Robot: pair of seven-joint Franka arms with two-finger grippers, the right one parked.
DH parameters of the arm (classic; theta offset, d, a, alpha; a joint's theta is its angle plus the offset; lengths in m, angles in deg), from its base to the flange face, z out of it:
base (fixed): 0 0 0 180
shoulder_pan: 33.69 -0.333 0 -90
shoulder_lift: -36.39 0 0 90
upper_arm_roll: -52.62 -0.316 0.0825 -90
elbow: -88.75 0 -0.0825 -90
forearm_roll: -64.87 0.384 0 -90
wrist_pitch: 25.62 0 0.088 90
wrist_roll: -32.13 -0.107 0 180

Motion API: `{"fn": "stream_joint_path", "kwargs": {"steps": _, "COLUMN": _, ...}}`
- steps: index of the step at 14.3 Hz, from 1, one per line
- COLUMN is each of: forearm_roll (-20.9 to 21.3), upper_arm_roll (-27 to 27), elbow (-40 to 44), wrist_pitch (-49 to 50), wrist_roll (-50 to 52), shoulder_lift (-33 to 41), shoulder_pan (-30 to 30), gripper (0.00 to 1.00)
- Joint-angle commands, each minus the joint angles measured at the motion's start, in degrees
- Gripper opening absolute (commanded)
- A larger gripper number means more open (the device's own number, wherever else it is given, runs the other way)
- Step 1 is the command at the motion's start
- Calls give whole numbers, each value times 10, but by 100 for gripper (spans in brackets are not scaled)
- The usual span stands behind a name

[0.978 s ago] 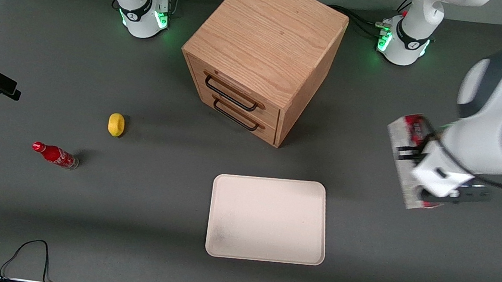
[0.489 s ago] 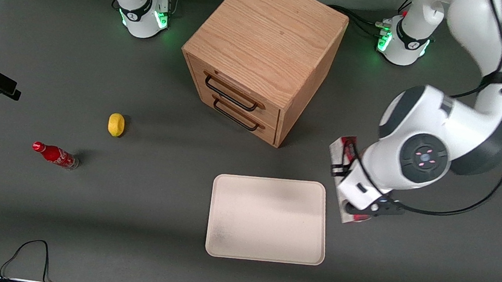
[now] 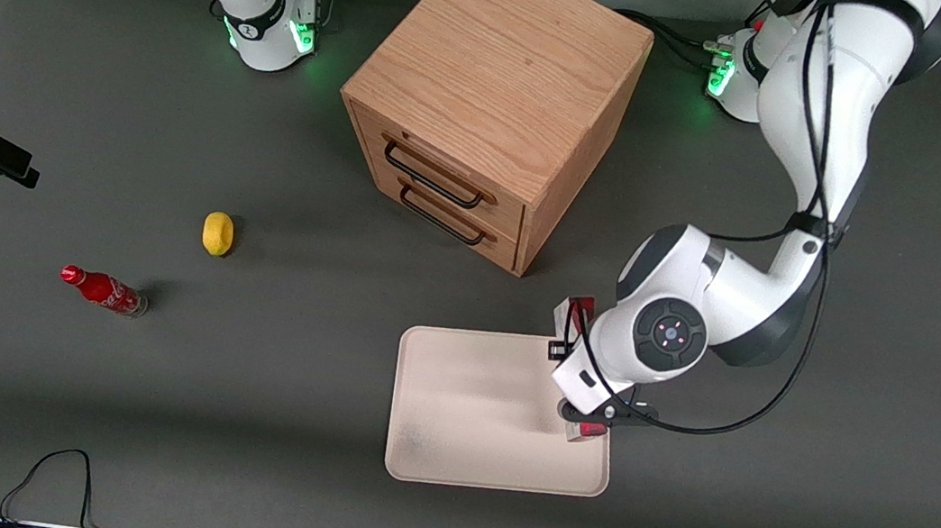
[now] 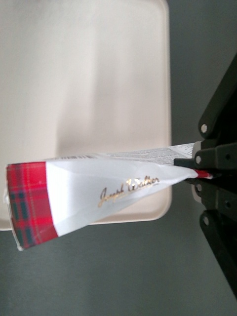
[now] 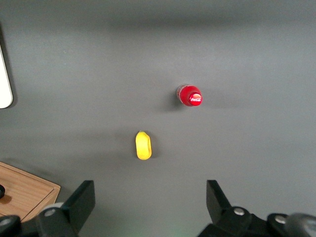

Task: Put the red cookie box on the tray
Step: 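Carry the cookie box with the left gripper over the white tray, then lower the box onto the tray and open the left gripper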

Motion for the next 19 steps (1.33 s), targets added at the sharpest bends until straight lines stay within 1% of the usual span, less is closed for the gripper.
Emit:
{"fn": "stream_joint_path", "kwargs": {"steps": 1, "forearm_roll": 30, "upper_arm_roll": -7, "elbow": 33, "wrist_pitch": -13, "wrist_roll": -6, "shoulder_lift": -33, "shoulder_pan": 2, "gripper": 0}}
{"fn": "stream_joint_path", "kwargs": {"steps": 3, "forearm_roll": 31, "upper_arm_roll": -8, "elbow": 36, "wrist_pitch": -21, "wrist_roll": -20, "shoulder_lift": -45, "shoulder_pan": 2, "gripper": 0}}
{"fn": "stream_joint_path", "kwargs": {"steps": 6, "forearm_roll": 30, "upper_arm_roll": -24, "elbow": 37, "wrist_pitch": -27, "wrist_roll": -21, "shoulder_lift": -53, "shoulder_pan": 2, "gripper": 0}}
{"fn": "stream_joint_path", "kwargs": {"steps": 14, "forearm_roll": 31, "upper_arm_roll": -24, "elbow": 32, "wrist_pitch": -41, "wrist_roll": -20, "shoulder_lift": -64, "shoulder_pan": 3, "gripper": 0}}
{"fn": "stream_joint_path", "kwargs": {"steps": 15, "forearm_roll": 32, "upper_arm_roll": -24, "elbow": 29, "wrist_pitch": -41, "wrist_roll": -19, "shoulder_lift": -64, "shoulder_pan": 3, "gripper": 62}}
{"fn": "stream_joint_path", "kwargs": {"steps": 16, "forearm_roll": 32, "upper_arm_roll": -24, "elbow": 29, "wrist_pitch": -41, "wrist_roll": -19, "shoulder_lift": -64, "shoulder_pan": 4, "gripper": 100}}
{"fn": "stream_joint_path", "kwargs": {"steps": 19, "forearm_roll": 32, "upper_arm_roll": -24, "elbow": 29, "wrist_pitch": -41, "wrist_roll": -19, "shoulder_lift": -63, "shoulder_pan": 4, "gripper": 100}}
